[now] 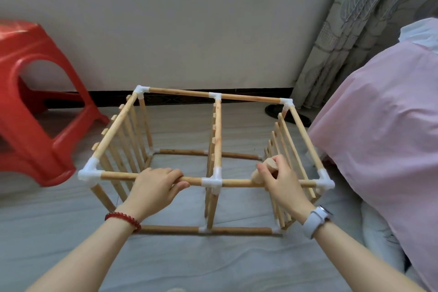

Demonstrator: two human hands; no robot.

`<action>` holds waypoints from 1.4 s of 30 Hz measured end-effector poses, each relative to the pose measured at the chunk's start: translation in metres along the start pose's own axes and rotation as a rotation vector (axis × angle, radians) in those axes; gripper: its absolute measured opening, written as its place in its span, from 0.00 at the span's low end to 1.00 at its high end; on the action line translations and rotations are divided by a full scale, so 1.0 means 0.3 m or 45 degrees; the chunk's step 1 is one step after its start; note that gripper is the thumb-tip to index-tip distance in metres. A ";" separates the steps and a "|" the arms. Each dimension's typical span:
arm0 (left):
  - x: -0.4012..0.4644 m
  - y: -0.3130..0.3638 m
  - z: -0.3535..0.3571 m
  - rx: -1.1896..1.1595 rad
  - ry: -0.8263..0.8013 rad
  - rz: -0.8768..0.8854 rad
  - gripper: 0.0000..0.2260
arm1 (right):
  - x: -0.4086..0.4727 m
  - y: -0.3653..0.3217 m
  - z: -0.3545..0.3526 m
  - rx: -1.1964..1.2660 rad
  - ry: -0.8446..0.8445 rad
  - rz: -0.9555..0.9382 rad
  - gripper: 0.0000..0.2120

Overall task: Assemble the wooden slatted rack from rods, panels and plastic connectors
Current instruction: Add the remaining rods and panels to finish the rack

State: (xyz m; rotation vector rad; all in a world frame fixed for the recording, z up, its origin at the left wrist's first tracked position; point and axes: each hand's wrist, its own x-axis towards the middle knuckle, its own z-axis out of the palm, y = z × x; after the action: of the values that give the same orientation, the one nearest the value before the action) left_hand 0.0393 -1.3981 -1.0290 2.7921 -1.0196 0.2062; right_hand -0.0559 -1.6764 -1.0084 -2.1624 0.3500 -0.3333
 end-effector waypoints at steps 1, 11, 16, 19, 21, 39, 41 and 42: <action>-0.001 0.011 0.007 -0.008 0.056 -0.002 0.12 | 0.001 0.009 0.015 0.077 0.032 0.039 0.09; 0.033 0.157 0.067 -0.050 0.351 -0.071 0.09 | 0.048 -0.010 -0.030 0.027 0.072 0.079 0.07; 0.085 0.218 0.077 -0.040 0.409 -0.086 0.10 | 0.090 -0.193 -0.076 -0.224 0.189 -0.345 0.12; 0.095 0.230 0.084 -0.027 0.450 -0.098 0.10 | 0.107 -0.296 -0.083 -0.035 0.544 -0.672 0.11; 0.097 0.226 0.096 -0.016 0.464 -0.097 0.10 | 0.082 -0.262 -0.029 -0.100 0.540 -0.647 0.10; 0.104 0.227 0.101 -0.029 0.468 -0.101 0.11 | 0.126 -0.213 0.038 -0.469 0.289 -0.523 0.11; 0.096 0.233 0.105 -0.038 0.456 -0.109 0.11 | 0.126 -0.222 0.032 -0.142 0.474 -0.552 0.10; 0.098 0.235 0.106 -0.040 0.454 -0.115 0.11 | 0.099 -0.201 0.050 -0.133 0.424 -0.477 0.10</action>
State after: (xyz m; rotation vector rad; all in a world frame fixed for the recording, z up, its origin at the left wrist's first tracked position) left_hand 0.0181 -1.4760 -1.0474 2.6314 -0.8013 0.6423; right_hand -0.0153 -1.6423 -0.9642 -2.2704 0.1449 -0.9104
